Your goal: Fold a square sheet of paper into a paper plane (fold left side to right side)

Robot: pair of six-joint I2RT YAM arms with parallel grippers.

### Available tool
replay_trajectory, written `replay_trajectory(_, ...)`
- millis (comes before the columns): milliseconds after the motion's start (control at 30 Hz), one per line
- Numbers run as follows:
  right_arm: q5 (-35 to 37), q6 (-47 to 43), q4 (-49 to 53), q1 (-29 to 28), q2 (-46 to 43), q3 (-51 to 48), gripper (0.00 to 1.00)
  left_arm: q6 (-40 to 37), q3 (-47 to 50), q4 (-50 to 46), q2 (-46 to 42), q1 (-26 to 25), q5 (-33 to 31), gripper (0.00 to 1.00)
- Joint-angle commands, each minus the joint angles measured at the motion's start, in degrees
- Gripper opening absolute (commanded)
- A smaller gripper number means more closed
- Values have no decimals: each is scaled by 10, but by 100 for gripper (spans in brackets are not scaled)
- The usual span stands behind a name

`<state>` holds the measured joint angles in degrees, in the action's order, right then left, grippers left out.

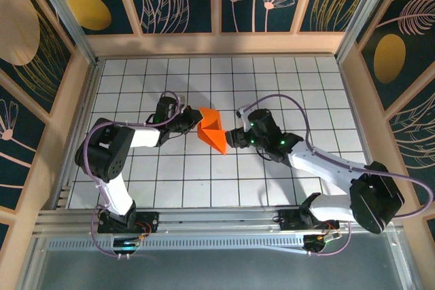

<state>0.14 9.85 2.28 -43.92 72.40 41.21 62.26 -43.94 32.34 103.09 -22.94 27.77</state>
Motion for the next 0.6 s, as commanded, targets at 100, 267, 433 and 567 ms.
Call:
replay_trajectory(100,111,-44,6,-88,68,26,67,10,1,-23,-17,-12,-17,0)
replay_trajectory(267,175,-53,-15,-145,135,44,67,6,-3,-40,-19,-16,-28,0)
replay_trajectory(433,221,-44,-22,-173,203,69,68,8,-4,-42,-19,-18,-31,0)
replay_trajectory(567,243,-36,-24,-176,235,86,66,10,-5,-43,-20,-22,-33,0)
